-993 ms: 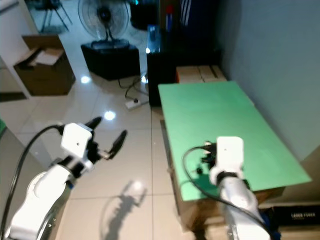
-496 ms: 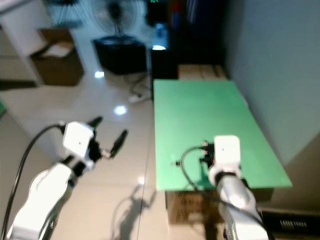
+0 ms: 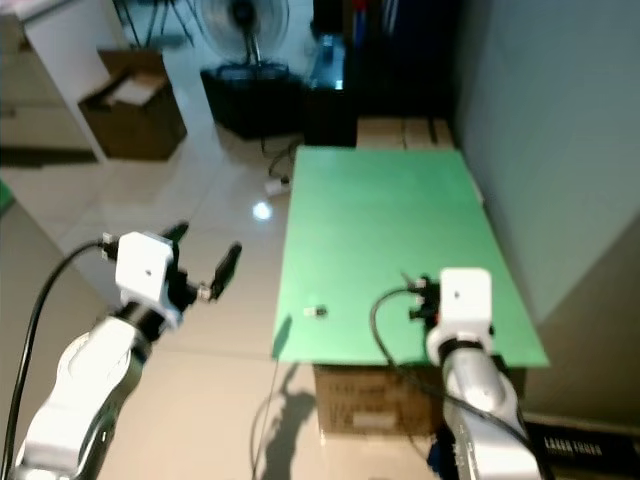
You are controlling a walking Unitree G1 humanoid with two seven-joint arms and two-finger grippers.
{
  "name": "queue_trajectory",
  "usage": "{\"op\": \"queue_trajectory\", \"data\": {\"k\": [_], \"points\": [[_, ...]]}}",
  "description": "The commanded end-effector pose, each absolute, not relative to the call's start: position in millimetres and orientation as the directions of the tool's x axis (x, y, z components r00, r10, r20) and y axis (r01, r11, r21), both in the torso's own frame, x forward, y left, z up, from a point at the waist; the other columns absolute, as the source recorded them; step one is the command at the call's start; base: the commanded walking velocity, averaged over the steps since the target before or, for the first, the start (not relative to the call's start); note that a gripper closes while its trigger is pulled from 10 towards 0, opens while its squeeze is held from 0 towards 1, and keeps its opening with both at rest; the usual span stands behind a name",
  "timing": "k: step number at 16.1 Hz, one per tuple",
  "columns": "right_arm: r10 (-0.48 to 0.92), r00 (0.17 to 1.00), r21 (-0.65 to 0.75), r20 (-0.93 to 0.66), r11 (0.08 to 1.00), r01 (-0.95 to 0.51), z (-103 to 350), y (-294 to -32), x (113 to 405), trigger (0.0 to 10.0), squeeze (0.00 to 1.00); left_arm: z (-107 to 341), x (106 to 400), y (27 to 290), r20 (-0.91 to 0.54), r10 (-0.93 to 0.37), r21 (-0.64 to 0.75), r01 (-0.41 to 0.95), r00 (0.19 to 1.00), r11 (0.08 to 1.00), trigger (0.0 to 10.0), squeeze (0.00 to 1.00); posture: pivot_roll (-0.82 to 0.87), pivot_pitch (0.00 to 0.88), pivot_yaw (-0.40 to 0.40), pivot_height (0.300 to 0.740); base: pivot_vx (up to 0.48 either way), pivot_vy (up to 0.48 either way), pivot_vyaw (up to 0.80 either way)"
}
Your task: Hang keys on a hook
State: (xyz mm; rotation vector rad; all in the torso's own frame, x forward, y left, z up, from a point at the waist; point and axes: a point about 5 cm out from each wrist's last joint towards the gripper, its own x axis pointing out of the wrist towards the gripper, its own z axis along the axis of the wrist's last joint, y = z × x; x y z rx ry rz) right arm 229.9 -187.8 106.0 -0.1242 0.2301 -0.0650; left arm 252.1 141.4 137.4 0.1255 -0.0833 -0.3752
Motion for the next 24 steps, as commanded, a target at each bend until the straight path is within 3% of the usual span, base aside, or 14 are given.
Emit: {"op": "queue_trajectory", "data": {"k": [1, 4, 16, 19, 24], "points": [[-0.057, 0.974, -0.082, -0.221, 0.996, 0.04, 107.0, -182.8, 230.1, 10.0, 0.0, 141.6, 251.4, 145.4, 0.08, -0.371, 0.139, 0.358, 0.925, 0.923, 10.0, 0.0, -0.06, 0.043, 0.066, 0.74, 0.0, 0.0, 0.0], [-0.053, 0.975, -0.07, -0.215, 0.997, 0.038, 107.2, -181.9, 229.6, 10.0, 0.0, 142.4, 251.4, 143.5, 0.084, -0.381, 0.131, 0.369, 0.921, 0.92, 10.0, 0.0, -0.06, 0.043, 0.068, 0.74, 0.195, 0.0, -0.76], [0.014, 0.979, -0.082, -0.204, 0.996, -0.031, 107.8, -173.4, 230.9, 10.0, 0.0, 142.3, 249.4, 143.8, 0.08, -0.4, 0.132, 0.388, 0.913, 0.912, 10.0, 0.0, -0.06, 0.026, 0.062, 0.74, 0.303, 0.0, 0.0], [0.014, 0.978, -0.072, -0.209, 0.997, -0.03, 106.5, -173.3, 229.7, 10.0, 0.0, 142.1, 249.6, 143.2, 0.079, -0.407, 0.134, 0.395, 0.91, 0.909, 10.0, 0.0, -0.06, 0.024, 0.062, 0.74, 0.304, 0.0, -0.8], [0.01, 0.978, -0.074, -0.21, 0.997, -0.026, 105.1, -173.5, 228.4, 10.0, 0.0, 142.2, 249.0, 141.7, 0.078, -0.42, 0.133, 0.408, 0.904, 0.903, 10.0, 0.0, -0.06, 0.022, 0.066, 0.74, 0.302, 0.0, 0.0]]}}
